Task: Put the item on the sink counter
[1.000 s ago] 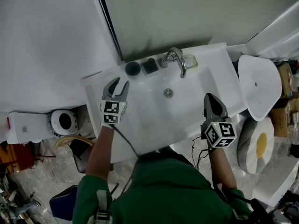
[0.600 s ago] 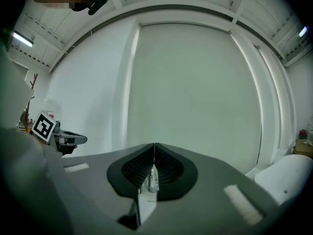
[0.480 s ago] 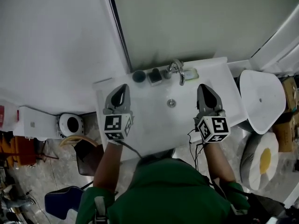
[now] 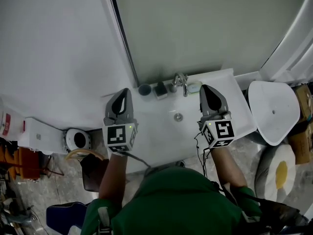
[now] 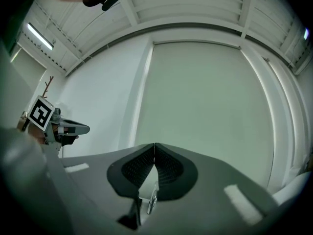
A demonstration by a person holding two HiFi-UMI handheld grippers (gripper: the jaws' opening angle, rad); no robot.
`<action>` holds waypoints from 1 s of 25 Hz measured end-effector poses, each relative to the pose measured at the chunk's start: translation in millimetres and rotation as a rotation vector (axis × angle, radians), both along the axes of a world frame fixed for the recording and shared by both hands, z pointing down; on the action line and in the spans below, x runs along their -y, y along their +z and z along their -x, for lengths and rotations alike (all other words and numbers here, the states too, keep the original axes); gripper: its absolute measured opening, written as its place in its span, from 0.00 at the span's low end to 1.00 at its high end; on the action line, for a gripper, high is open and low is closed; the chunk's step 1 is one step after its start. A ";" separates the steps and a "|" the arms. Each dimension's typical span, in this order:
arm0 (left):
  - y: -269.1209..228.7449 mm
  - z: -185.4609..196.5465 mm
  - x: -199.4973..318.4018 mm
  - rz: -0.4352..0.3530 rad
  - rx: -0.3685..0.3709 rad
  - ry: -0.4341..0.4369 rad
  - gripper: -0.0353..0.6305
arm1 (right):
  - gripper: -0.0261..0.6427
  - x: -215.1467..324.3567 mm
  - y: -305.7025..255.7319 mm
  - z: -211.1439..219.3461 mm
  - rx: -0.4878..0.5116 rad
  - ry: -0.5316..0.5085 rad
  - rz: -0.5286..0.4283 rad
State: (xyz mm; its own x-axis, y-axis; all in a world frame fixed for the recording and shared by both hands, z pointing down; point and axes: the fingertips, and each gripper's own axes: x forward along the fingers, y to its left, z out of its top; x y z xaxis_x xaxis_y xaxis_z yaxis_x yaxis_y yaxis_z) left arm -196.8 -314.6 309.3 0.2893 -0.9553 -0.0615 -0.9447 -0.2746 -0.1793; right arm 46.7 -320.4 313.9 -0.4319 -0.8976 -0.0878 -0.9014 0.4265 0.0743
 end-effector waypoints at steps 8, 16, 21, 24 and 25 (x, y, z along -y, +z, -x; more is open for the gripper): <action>-5.4 -2.9 -5.6 -0.002 -0.008 -0.004 0.05 | 0.04 -4.1 -5.9 6.3 -0.046 -0.024 -0.037; -6.2 -4.6 -0.7 0.003 -0.027 -0.008 0.05 | 0.04 -1.1 -6.5 6.0 -0.072 -0.025 -0.056; -4.2 -3.5 3.7 0.006 -0.026 -0.009 0.05 | 0.04 3.0 -3.9 5.5 -0.068 -0.022 -0.052; -2.9 -2.0 6.9 0.010 -0.027 -0.013 0.05 | 0.04 5.6 -3.5 7.2 -0.069 -0.024 -0.050; -2.2 -1.5 8.1 0.013 -0.028 -0.016 0.05 | 0.04 6.6 -3.1 7.5 -0.070 -0.025 -0.049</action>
State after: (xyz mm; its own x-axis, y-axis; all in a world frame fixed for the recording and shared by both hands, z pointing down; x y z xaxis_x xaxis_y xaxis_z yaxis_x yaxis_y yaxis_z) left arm -195.3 -322.7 307.1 0.2723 -0.9605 -0.0568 -0.9536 -0.2615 -0.1493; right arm 39.1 -327.0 310.8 -0.4603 -0.8821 -0.1002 -0.8827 0.4427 0.1577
